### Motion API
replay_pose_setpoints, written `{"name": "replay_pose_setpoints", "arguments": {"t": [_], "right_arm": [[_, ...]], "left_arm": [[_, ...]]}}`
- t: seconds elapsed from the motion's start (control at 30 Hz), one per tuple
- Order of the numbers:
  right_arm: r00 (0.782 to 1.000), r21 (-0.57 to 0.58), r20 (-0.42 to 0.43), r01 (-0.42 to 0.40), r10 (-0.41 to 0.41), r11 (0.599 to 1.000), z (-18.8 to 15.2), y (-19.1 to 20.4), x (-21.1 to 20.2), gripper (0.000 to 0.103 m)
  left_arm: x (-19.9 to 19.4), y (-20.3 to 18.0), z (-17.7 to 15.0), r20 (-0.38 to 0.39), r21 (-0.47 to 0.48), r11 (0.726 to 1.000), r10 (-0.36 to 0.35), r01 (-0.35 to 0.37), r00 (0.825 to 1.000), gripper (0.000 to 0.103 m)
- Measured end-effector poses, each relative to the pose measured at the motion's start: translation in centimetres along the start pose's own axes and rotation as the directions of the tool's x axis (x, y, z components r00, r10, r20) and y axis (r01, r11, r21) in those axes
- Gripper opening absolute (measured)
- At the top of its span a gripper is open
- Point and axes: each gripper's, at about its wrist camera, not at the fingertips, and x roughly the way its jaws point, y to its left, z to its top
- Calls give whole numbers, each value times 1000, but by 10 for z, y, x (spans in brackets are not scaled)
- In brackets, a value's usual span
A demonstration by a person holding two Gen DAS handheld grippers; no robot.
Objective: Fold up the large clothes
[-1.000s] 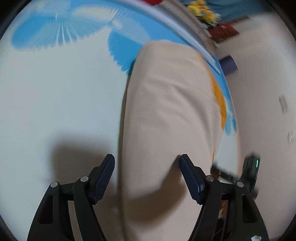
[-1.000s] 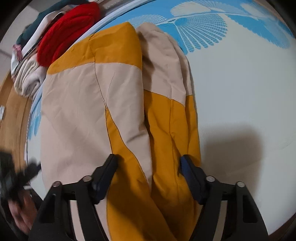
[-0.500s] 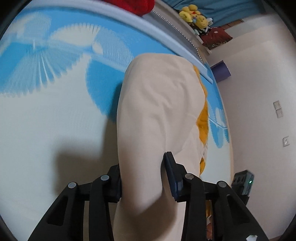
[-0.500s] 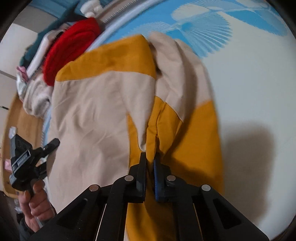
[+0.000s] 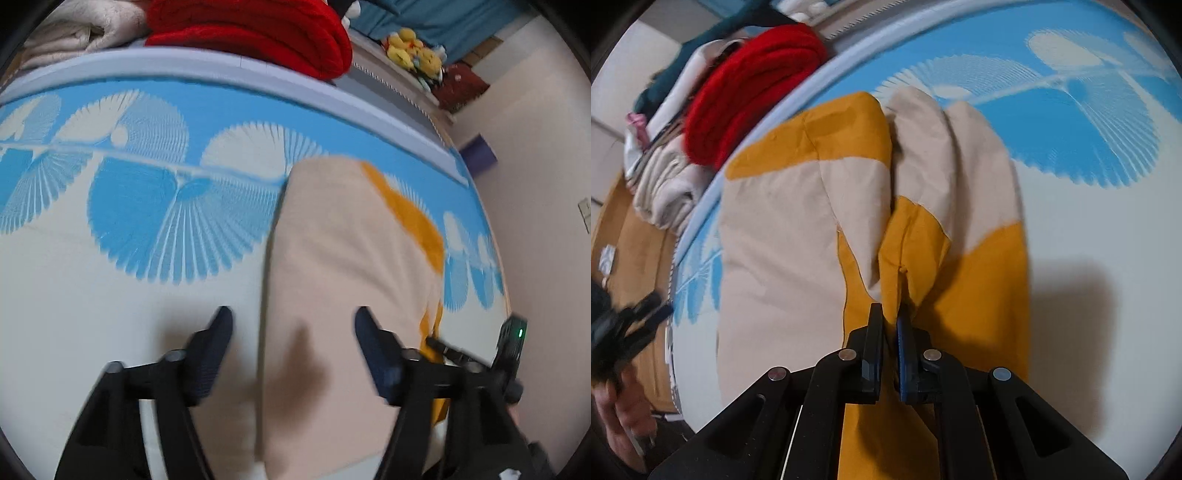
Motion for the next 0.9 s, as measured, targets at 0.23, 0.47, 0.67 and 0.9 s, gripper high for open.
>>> {"name": "replay_pose_setpoints", "arguments": {"t": [0.23,0.47,0.67,0.9], "right_arm": [[996,46,-6,92,-92,995,-27,-33,-25,9],[997,119,-63,-41,48,992,-43,-53,-23,63],[992,123,-113,-37,51,992,-45,-49,1,56],[993,114,-91,-62,73,992,-27,-12,26,33]], "left_arm": [[80,28,-54,-198,-133,988,-108,82,974,71],[94,25,-62,-178,-150,981,-153,127,972,71],[90,7,-63,-139,-73,994,-94,84,986,64],[66,3,-56,-68,-6,998,-60,59,996,55]]}}
